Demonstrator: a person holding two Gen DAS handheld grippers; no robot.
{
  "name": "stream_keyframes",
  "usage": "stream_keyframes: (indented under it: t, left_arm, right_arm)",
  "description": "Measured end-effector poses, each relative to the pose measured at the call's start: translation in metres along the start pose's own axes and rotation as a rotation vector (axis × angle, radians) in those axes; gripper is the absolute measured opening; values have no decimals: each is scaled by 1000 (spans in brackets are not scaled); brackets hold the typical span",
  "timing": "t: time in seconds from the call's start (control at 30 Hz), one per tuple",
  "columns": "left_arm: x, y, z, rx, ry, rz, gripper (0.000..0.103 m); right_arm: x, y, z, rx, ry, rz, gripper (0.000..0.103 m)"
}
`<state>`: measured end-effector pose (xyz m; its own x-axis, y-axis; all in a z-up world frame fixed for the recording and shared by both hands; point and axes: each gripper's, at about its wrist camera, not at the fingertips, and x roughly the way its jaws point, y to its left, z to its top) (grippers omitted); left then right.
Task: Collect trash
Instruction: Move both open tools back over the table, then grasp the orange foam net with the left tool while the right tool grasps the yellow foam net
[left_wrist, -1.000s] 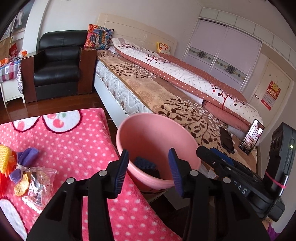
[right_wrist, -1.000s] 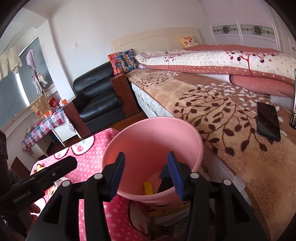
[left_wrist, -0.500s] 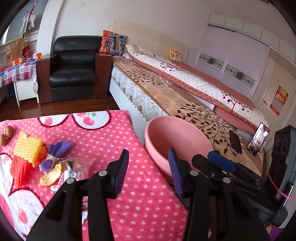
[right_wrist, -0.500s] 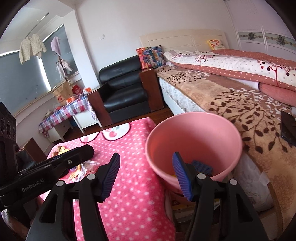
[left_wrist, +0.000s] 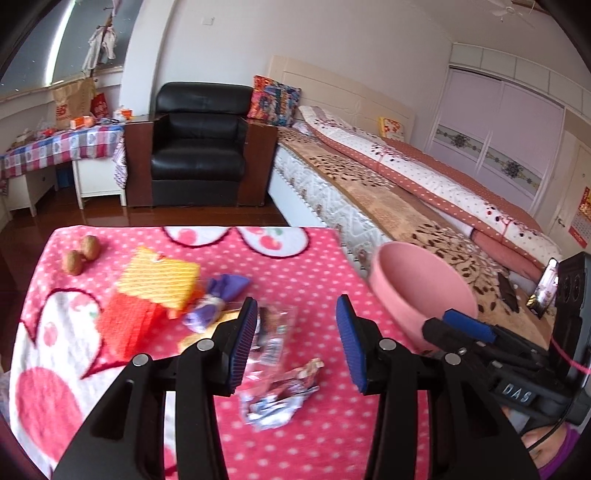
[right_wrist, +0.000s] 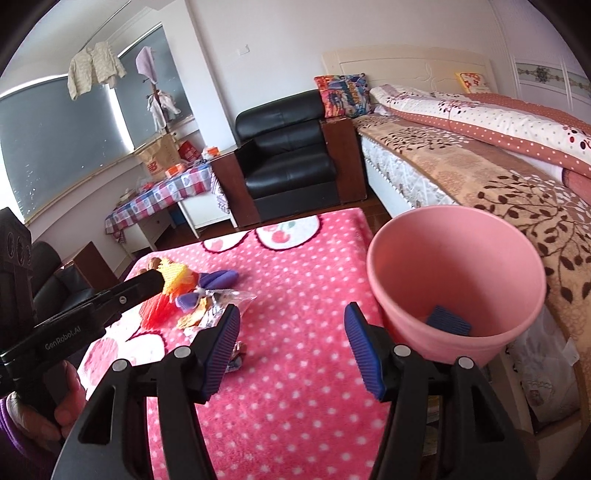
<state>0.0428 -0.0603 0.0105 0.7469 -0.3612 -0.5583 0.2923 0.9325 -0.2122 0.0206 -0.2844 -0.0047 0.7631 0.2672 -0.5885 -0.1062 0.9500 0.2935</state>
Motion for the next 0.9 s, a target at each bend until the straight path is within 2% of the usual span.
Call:
stream_keyframes:
  t: [0.43, 0.57, 0.73, 0.9]
  left_arm:
    - [-15, 88, -27, -81, 42, 212, 45]
    - [-8, 98, -29, -88, 61, 226, 45]
    - [13, 93, -28, -39, 105, 245, 45]
    - [37, 91, -27, 24, 147, 315, 45]
  right_arm:
    - [32, 29, -4, -47, 74, 53, 58]
    - [39, 32, -4, -46, 97, 62, 58]
    - [46, 37, -5, -57, 111, 64, 58]
    - [52, 44, -4, -72, 121, 71, 58]
